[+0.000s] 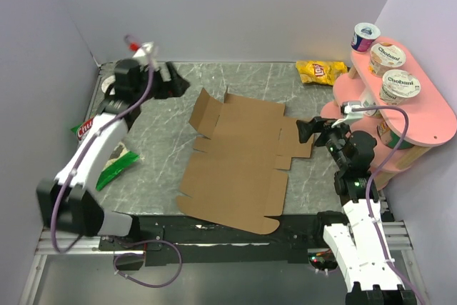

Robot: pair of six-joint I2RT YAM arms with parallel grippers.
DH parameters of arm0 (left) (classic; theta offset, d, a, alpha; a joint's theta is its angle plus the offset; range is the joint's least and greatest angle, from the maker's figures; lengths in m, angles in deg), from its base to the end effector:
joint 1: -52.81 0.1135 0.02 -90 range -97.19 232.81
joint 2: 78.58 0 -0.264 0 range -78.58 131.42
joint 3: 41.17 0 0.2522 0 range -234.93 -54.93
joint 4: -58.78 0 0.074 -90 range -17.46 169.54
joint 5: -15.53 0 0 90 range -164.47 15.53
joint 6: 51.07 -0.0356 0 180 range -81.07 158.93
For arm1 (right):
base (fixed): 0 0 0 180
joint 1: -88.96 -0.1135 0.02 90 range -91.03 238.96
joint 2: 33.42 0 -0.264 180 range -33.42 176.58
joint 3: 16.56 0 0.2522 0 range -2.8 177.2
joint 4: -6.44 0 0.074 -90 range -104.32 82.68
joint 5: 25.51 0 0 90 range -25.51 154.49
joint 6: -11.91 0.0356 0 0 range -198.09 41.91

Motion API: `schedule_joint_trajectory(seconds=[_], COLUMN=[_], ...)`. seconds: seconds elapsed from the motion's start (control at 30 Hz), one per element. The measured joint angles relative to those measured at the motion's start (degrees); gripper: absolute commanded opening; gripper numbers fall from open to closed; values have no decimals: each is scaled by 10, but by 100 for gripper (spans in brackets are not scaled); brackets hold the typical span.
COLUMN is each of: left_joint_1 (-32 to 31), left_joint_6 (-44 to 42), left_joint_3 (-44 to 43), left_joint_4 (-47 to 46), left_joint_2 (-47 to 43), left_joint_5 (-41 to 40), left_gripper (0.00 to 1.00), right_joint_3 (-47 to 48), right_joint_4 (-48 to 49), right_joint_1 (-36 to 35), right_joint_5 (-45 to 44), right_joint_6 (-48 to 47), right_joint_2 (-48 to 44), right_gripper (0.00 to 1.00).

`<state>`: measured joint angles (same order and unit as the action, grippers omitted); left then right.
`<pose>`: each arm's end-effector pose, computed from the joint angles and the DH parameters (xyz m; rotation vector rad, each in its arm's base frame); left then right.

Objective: Fold the paper box

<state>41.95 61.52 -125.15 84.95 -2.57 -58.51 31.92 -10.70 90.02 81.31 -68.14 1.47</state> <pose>0.3014 -0.0678 0.3708 -0.0024 1.9300 -0.6578 0.1566 0.0074 0.3171 -0.0689 1.6406 0.3582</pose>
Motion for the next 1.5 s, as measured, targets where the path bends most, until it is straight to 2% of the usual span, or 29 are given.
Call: schedule_joint_trajectory(seconds=[0.23,0.4,0.6,0.73,0.8,0.83,1.0,1.1,1.13,1.17,1.2,1.4,1.5], left_joint_1=[-32,-55,-87,-87,-84,-83,-79,-80,-80,-80,-80,-80,-80], left_joint_6=[-18,-51,-72,-79,-82,-83,-85,-83,-85,-86,-92,-102,-112], left_joint_3=[-223,-337,-345,-345,-345,-345,-345,-345,-346,-346,-346,-336,-257], left_joint_4=[64,150,187,191,192,192,189,186,186,185,185,173,120], left_joint_2=[247,386,430,442,449,452,468,477,482,486,493,493,443], left_joint_5=[66,20,-24,-45,-54,-57,-63,-62,-60,-54,-44,-23,-24], left_gripper=[96,96,96,99,97,92,78,51,18,8,3,1,1], right_joint_3=[0,4,9,9,9,9,10,10,10,10,11,40,59], right_joint_4=[-11,-21,-27,-30,-31,-31,-33,-35,-36,-37,-39,-63,-71], right_joint_1=[0,0,0,0,0,0,0,0,0,0,0,0,0], right_joint_5=[22,36,40,43,44,45,52,55,57,58,60,77,82], right_joint_6=[5,5,4,4,4,4,4,4,4,4,4,7,19], right_joint_2=[11,11,11,11,11,12,17,21,21,22,22,24,23], right_gripper=[100,100,100,100,100,100,99,99,99,98,98,99,99])
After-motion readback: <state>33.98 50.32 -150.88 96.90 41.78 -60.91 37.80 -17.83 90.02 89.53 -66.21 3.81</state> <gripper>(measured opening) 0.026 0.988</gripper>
